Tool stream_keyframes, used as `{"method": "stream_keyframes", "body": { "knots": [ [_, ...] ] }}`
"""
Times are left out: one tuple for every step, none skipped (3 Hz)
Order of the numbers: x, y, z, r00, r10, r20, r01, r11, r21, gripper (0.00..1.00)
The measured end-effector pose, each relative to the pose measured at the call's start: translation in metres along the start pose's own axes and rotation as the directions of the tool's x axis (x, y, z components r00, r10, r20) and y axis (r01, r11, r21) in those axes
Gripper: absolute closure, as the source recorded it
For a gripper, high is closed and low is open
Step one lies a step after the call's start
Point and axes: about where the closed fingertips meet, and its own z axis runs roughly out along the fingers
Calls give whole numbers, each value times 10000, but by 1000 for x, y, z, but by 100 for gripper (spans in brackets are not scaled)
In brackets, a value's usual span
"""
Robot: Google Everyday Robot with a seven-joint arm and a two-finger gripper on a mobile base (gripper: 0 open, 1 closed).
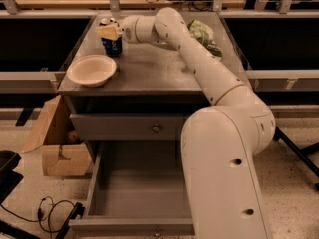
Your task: Pick pepsi can from middle drawer and place on counter
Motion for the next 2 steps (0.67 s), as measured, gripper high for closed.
{"method": "stream_keyframes", "body": {
  "knots": [
    [0, 0, 0, 10000, 0, 0, 0, 10000, -1, 29],
    [0, 0, 0, 10000, 0, 0, 0, 10000, -1, 7]
  ]
}}
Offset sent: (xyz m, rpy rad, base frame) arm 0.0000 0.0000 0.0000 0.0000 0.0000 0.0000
